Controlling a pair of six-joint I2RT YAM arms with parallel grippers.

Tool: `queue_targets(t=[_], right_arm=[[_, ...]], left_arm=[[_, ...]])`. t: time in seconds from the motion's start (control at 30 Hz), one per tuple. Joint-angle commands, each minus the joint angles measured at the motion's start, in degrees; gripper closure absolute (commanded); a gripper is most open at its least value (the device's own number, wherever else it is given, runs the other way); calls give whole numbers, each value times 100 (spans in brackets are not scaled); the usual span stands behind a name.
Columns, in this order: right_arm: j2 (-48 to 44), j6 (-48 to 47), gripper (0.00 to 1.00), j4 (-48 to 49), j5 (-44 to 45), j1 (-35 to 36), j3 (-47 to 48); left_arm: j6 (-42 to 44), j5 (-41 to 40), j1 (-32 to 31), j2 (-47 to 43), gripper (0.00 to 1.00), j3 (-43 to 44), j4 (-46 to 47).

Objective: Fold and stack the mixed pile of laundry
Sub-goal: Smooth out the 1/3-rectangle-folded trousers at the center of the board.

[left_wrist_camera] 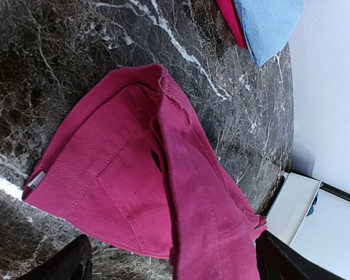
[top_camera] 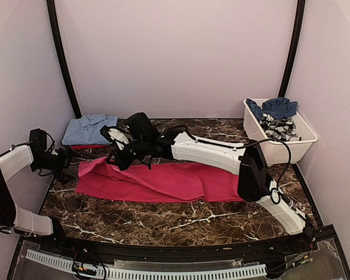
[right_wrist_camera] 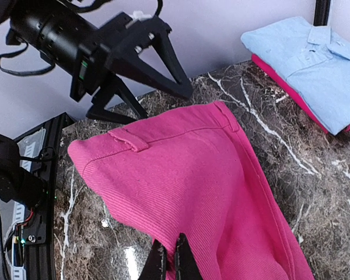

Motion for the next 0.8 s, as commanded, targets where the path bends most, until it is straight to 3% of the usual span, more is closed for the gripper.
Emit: queue_targets(t=[0.0,0.2,0.3,0.37,0.43,0.47,0.53,0.6,0.77], right_arm=[[133,119,100,187,-140,9,428],[162,118,100,210,-176,14,469],[161,120,100,209,-215,13,481],[130,110,100,208,-234,14,469],[70,93,100,201,-253,12,436],[13,81,95,200,-260,14,374],[-180,59,70,256,-231,13,109],[-494,29,55,377,-149,6,-320],[-1604,169,35,697,-65,-210,-1809]], left_arm=[[-313,97,-142,288,5,-51,539],[-636,286,-275,532,33,-201,1381],[-647,451,-286,768,78,-94,1840],[-592,495,-281,973,97,84,1935],[-492,468,-282,1141,100,328,1911],[-361,366,-277,1223,100,440,1864],[-229,266,-281,1310,100,741,1862],[-117,228,-277,1399,100,1014,1930],[187,88,-81,1680,100,1475,2039]])
